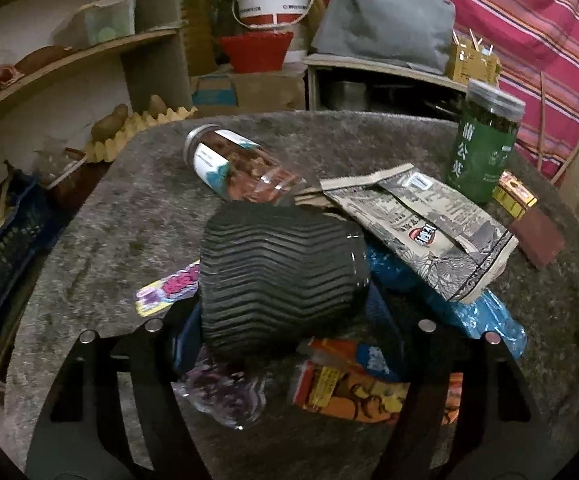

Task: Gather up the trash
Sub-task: 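Grasp the black ribbed cup with the left tool, then grasp the maroon scouring pad with the right tool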

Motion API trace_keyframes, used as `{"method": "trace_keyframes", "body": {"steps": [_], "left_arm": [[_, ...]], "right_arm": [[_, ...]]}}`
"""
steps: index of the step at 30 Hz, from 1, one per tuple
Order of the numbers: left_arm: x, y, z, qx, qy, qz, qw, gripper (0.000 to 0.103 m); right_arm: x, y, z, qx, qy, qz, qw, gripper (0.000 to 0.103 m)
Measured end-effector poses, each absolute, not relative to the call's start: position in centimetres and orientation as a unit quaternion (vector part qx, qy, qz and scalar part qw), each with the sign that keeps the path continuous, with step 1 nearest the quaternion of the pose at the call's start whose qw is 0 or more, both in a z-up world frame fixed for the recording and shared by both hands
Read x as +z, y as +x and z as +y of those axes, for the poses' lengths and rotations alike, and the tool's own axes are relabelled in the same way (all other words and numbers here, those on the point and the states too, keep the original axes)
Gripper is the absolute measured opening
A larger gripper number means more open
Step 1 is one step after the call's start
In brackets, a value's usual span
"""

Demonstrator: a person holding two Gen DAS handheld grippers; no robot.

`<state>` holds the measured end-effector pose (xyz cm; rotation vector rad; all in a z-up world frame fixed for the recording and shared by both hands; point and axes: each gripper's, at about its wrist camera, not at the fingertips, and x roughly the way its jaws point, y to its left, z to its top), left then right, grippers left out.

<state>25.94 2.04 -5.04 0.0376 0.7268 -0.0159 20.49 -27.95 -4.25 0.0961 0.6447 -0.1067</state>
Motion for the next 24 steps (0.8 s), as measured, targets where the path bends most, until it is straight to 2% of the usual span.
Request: {"method": "trace_keyframes", "body": {"steps": [9,12,24], "left_arm": [[-3.4,21.9,4.7,0.002,0.013,0.327,0.945,0.07],[-3.3,21.2,5.9,0.004,0.01,0.325,0.946,0.067],[-3.6,18.0,9.2,0.014,0.007,0.327,0.945,0.066]], "right_arm": [[-4.1,19.9,-23.1,-0.022,0.01,0.324,0.946,0.094],[-3.9,19.6,-21.6,-0.009,-0.001,0.32,0.947,0.094],[-4.8,15.9,-15.5,0.049,-0.039,0.332,0.941,0.094]]}}
